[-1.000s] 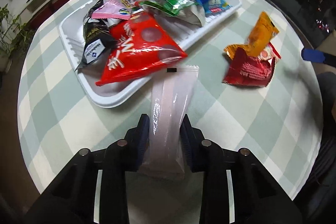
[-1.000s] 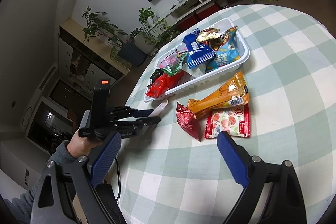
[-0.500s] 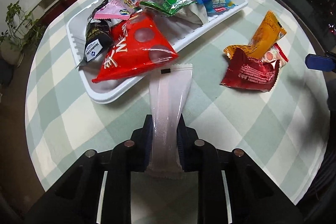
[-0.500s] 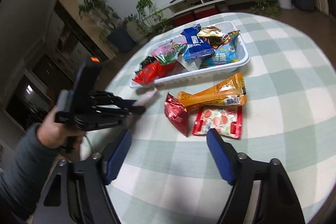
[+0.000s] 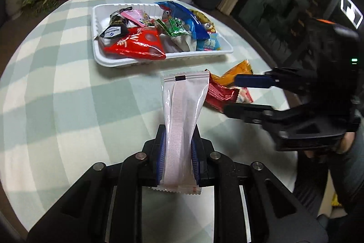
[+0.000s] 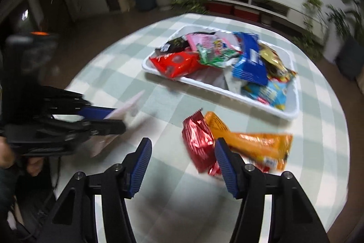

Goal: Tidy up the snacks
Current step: 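Grasp the red wrapped candy with the right tool while the left tool holds the pink packet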

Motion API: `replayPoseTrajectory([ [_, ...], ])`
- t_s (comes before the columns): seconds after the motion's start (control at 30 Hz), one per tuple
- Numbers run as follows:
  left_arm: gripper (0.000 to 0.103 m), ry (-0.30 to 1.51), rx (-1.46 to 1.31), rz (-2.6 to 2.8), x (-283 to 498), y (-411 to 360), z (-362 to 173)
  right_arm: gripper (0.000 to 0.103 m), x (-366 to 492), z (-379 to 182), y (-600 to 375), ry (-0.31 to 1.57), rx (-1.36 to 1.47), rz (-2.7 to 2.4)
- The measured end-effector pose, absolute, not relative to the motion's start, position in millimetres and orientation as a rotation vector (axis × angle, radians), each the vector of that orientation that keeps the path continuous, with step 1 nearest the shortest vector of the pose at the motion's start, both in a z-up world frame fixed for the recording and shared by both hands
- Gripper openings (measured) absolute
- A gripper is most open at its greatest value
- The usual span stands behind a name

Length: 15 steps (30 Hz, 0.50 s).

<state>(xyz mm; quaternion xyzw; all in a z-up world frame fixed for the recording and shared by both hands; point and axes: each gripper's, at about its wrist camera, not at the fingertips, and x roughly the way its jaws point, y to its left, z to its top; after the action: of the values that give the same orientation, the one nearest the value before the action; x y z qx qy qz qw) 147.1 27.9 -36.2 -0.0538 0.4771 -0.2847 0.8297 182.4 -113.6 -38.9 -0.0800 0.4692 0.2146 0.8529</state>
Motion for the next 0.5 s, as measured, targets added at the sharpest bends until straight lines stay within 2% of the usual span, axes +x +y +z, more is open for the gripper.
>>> replayPoseTrajectory([
  [0.17,0.018,1.014,-0.182,-0.597,133,39,-43,0.051,201,-61,-98,1.071,-0.301,0.449],
  [0.3,0.018,1.01,-0.199,-0.591,131,45,-46,0.038,205,-74,-92,1.131,-0.337,0.476],
  [0.5,0.018,1.018,-0.202,-0.596,132,46,-52,0.039,197,-79,-83,1.149,-0.403,0.498],
])
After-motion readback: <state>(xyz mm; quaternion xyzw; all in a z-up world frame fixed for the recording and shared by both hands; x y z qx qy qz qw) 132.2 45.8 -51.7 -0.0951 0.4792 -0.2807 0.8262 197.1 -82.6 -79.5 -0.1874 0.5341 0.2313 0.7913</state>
